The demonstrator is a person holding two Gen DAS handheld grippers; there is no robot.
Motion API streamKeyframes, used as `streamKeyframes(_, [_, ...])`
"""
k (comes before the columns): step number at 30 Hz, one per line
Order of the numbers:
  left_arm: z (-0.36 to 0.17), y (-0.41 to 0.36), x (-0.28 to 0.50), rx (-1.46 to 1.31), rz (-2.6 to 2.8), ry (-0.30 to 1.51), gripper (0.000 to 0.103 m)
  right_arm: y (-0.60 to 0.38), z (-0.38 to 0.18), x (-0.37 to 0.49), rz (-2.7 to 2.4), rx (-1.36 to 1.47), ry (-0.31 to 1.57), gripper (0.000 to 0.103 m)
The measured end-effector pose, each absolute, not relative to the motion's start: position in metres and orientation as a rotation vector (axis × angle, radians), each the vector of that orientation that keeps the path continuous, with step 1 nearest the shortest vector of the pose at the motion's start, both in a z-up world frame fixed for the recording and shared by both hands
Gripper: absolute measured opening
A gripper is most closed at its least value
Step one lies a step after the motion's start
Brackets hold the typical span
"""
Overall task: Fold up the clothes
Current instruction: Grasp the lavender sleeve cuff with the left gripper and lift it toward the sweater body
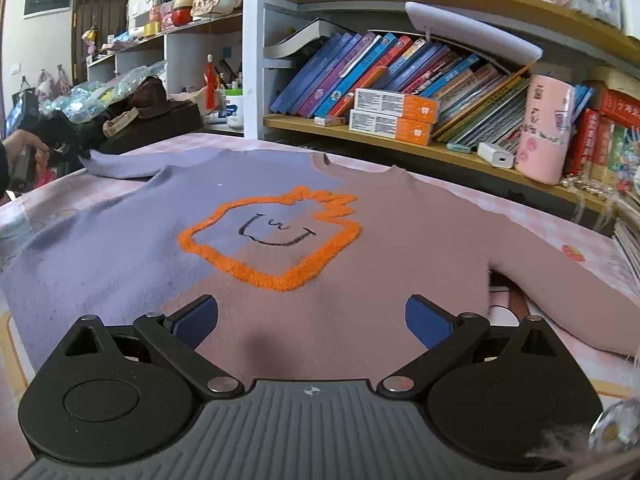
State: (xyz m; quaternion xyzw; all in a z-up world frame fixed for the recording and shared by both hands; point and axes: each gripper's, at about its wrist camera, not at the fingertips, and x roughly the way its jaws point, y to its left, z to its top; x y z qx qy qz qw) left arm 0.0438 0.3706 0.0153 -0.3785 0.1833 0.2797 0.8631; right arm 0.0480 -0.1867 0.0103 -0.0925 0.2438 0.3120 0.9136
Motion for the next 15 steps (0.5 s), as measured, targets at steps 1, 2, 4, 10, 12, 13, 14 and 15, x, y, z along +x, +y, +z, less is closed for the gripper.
streamKeyframes(1, [0.028,0.363,0.046,-0.771,0.543,0.371,0.003,-0.188,0.010,0.047,0.640,-0.188,0.504,0.101])
streamKeyframes(2, [0.043,0.353,0.050,-0.744,0.492,0.358,0.003,-0.189,0.010,0.046,0.637,-0.186,0.506,0.101])
streamKeyframes(4, [0.074,0.329,0.061,-0.688,0.396,0.327,0.003,-0.191,0.010,0.045,0.635,-0.181,0.507,0.101])
streamKeyframes(10, [0.139,0.244,0.112,-0.571,0.127,0.282,0.003,-0.192,0.010,0.047,0.624,-0.172,0.519,0.101])
streamKeyframes(12, [0.149,0.214,0.132,-0.549,0.055,0.292,0.003,-0.194,0.011,0.046,0.613,-0.161,0.512,0.103])
streamKeyframes(13, [0.153,0.200,0.142,-0.537,0.018,0.297,0.003,-0.195,0.011,0.045,0.611,-0.157,0.503,0.103])
streamKeyframes(14, [0.158,0.185,0.152,-0.526,-0.018,0.302,0.003,-0.196,0.012,0.044,0.609,-0.152,0.493,0.103])
streamKeyframes(15, [0.163,0.170,0.162,-0.514,-0.055,0.306,0.003,-0.197,0.013,0.042,0.608,-0.149,0.486,0.103])
